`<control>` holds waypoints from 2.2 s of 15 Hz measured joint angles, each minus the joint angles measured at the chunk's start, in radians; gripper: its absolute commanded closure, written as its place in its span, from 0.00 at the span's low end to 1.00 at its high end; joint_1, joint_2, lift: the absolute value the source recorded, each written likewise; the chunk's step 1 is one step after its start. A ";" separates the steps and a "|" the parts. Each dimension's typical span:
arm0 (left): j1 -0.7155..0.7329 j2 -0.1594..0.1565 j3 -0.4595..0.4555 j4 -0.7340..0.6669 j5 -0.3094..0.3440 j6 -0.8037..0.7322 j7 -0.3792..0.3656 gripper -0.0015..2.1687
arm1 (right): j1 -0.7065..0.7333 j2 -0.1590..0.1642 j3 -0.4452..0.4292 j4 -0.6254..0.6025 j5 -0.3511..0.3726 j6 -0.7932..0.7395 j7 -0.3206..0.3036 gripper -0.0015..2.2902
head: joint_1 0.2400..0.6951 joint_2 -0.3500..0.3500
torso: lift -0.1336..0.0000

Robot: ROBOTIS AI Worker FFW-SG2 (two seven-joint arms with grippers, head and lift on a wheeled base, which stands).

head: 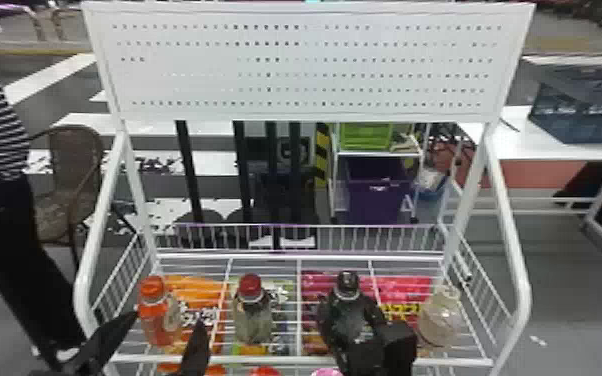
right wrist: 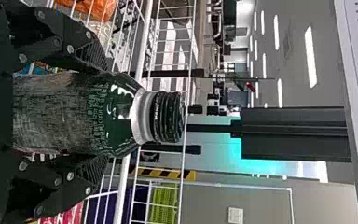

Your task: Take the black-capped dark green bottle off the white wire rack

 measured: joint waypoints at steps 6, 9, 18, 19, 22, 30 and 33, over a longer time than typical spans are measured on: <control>-0.003 -0.002 0.000 0.001 0.000 0.001 0.000 0.07 | 0.149 -0.065 -0.009 -0.274 -0.022 0.116 0.000 0.58 | 0.57 0.50 | 1.00; -0.008 -0.003 -0.004 0.004 0.001 0.001 0.000 0.07 | 0.294 -0.131 -0.067 -0.530 -0.051 0.216 0.004 0.58 | 0.57 0.50 | 1.00; -0.016 -0.005 -0.009 -0.006 0.002 0.001 0.002 0.07 | 0.719 -0.173 -0.367 -0.919 -0.095 0.156 0.111 0.58 | 0.57 0.50 | 1.00; -0.016 -0.005 -0.008 -0.006 0.002 0.002 0.003 0.07 | 0.750 -0.165 -0.389 -0.930 -0.101 0.132 0.121 0.58 | 0.57 0.50 | 1.00; -0.016 -0.007 -0.005 -0.005 0.002 0.002 0.003 0.07 | 0.830 -0.133 -0.439 -0.961 -0.112 0.062 0.155 0.58 | 0.57 0.50 | 1.00; -0.013 -0.010 -0.002 -0.014 0.002 0.004 0.003 0.07 | 0.860 -0.089 -0.483 -0.984 -0.130 0.040 0.190 0.58 | 0.57 0.50 | 1.00; -0.012 -0.011 0.000 -0.015 0.002 0.004 0.003 0.07 | 0.860 -0.084 -0.494 -0.984 -0.139 0.036 0.195 0.58 | 0.57 0.50 | 1.00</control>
